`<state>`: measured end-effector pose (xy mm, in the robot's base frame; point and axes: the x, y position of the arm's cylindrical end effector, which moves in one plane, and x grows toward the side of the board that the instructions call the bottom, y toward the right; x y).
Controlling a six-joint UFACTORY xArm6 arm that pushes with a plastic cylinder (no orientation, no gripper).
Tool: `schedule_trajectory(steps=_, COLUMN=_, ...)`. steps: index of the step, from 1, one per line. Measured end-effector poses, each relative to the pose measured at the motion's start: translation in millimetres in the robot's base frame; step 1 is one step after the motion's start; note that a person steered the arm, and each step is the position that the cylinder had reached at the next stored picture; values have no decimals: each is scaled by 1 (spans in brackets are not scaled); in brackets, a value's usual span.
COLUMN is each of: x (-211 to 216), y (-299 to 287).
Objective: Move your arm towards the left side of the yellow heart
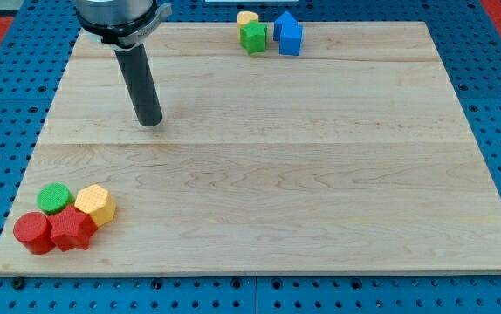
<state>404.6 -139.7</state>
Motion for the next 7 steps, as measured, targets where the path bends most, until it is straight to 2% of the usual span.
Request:
schedule_trajectory(steps=1, x=0, y=0)
schedule_trajectory(steps=2, x=-19, y=-7)
schedule_trajectory(steps=3, x=-105, y=-6)
schedule_trajectory(steps=4, x=-188, y=24)
schedule_trajectory(steps=5, x=-211, y=41)
schedule_trajectory(steps=7, x=-213, y=75)
